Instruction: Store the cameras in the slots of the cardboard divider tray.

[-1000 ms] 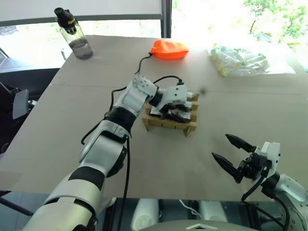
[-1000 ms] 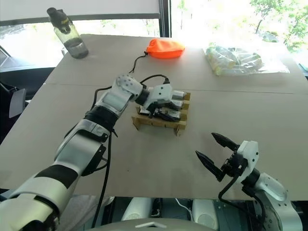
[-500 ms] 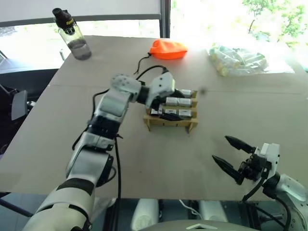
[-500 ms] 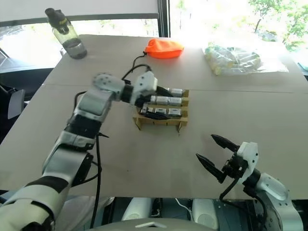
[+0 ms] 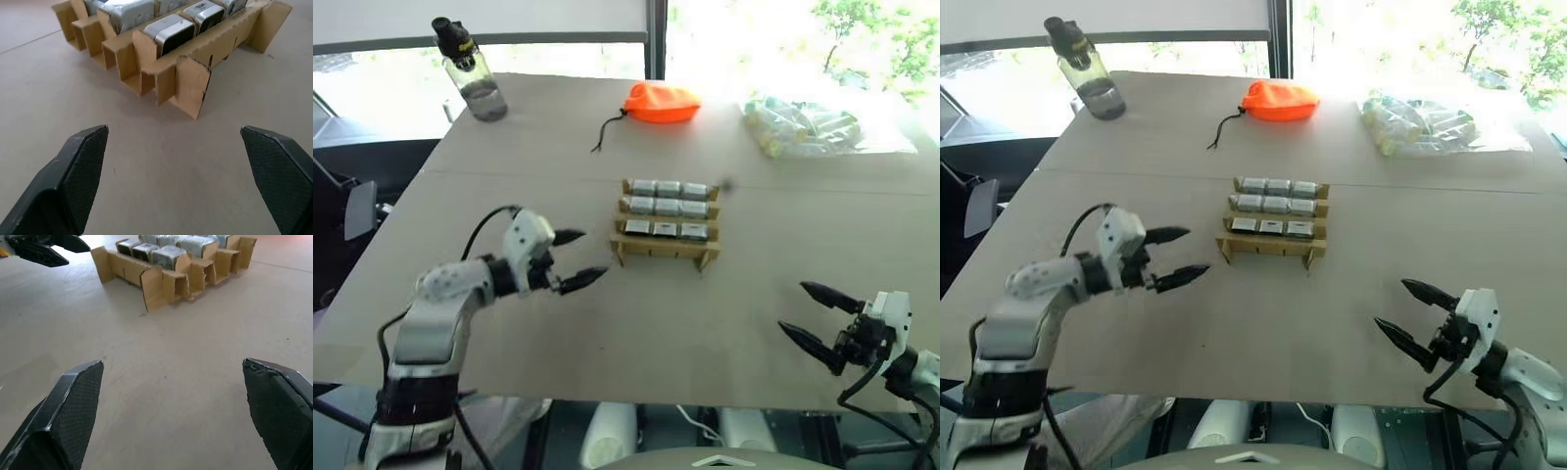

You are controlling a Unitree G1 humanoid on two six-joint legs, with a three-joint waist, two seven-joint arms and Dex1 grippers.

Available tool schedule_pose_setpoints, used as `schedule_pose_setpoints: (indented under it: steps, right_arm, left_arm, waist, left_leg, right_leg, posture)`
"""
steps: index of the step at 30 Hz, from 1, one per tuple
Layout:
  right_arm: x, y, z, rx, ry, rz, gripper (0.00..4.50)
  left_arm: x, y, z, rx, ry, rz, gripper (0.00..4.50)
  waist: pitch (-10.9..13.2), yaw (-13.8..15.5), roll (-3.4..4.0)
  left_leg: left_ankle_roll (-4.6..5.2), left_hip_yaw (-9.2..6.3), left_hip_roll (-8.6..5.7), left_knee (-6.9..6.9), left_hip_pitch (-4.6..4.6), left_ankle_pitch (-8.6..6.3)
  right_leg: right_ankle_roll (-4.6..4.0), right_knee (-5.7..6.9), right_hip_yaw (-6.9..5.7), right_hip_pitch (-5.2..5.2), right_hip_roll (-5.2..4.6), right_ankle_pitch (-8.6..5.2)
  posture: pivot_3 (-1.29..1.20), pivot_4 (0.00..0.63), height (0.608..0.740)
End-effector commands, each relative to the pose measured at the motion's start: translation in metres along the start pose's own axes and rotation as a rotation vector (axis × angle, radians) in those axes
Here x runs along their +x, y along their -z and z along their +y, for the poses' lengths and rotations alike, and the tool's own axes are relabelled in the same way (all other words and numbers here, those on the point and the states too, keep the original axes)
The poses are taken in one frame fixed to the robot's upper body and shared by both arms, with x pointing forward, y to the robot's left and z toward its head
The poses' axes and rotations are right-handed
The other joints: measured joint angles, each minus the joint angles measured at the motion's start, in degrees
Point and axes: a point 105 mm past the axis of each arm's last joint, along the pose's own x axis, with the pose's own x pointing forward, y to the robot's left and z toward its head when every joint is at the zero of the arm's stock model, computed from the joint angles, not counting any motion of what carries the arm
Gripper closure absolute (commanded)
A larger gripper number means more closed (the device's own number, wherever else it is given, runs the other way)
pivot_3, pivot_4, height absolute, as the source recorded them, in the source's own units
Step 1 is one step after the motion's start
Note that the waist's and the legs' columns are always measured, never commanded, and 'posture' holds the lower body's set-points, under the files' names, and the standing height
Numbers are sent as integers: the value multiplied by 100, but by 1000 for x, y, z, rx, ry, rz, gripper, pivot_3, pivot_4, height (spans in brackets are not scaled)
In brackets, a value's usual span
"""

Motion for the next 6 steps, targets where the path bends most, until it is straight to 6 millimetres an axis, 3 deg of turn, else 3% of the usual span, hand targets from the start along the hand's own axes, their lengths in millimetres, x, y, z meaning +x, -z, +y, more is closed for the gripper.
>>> schedule_pose_setpoints:
  steps: [1, 6]
  right_arm:
    - [-8, -8, -8, -77, -23, 3, 0]
    - [-11, -10, -18, -79, -28, -4, 0]
  left_arm:
    - [-7, -10, -5, 89, -27, -72, 23]
    - [-11, 1, -11, 89, -33, -67, 23]
  waist:
    - [-3, -9, 0]
    - [-4, -22, 4]
  left_leg:
    - [0, -2, 0, 0, 1, 0]
    - [0, 0, 2, -1, 4, 0]
  right_leg:
    - [0, 3, -2, 0, 0, 0]
    - [-2, 5, 1, 1, 2, 0]
  posture:
    - [0, 150, 726]
    - [0, 150, 726]
